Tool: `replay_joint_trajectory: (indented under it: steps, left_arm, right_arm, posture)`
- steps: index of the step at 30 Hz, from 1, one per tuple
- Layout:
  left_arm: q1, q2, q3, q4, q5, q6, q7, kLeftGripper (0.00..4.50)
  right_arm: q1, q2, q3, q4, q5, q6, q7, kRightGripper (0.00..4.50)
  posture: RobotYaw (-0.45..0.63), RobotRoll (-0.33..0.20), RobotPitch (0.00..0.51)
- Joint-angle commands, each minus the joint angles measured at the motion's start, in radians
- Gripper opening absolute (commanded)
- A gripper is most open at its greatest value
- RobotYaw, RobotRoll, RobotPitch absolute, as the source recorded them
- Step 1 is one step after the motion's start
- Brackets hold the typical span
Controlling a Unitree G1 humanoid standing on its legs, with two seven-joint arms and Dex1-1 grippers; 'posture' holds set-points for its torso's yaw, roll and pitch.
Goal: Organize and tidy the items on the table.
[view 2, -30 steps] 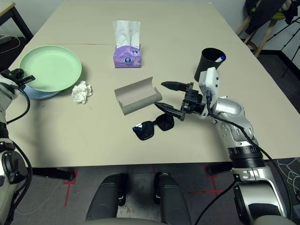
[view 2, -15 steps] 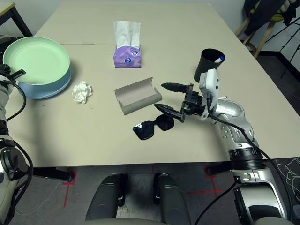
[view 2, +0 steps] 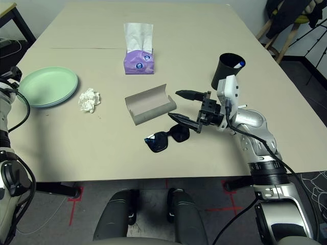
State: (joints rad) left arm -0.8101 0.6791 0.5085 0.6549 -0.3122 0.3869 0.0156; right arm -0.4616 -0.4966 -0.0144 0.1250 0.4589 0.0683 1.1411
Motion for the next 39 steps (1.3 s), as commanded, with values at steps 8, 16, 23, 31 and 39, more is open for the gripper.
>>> replay_joint_trajectory:
  steps: [8, 16, 23, 31, 39]
  left_arm:
    - [0.048, -0.038, -0.024, -0.088, -0.021, 0.028, -0.067, 4.47]
    - [0.119, 0.046, -0.180, -0.187, -0.072, 0.130, -0.528, 4.47]
    - [0.170, 0.142, -0.308, -0.171, -0.041, 0.061, -0.879, 4.47]
    - [0.202, 0.136, -0.371, -0.206, -0.021, 0.020, -1.026, 4.47]
    - [0.189, 0.067, -0.434, -0.108, 0.089, -0.148, -0.977, 4.47]
  right_arm:
    - [-0.001, 0.014, -0.026, -0.009, 0.013, 0.006, -0.056, 4.50]
    - [-0.006, 0.014, -0.017, -0.018, 0.011, 0.014, -0.060, 4.50]
    - [0.005, 0.009, -0.018, -0.037, 0.015, 0.025, -0.059, 4.50]
    - [0.013, 0.003, -0.024, -0.036, 0.014, 0.023, -0.057, 4.50]
    - [0.007, -0.003, -0.031, -0.011, 0.009, 0.005, -0.055, 4.50]
  posture:
    - [0.10, 0.000, 0.137]
    - [0.11, 0.000, 0.138]
    - [0.10, 0.000, 0.136]
    - [0.10, 0.000, 0.128]
    - [0.10, 0.000, 0.127]
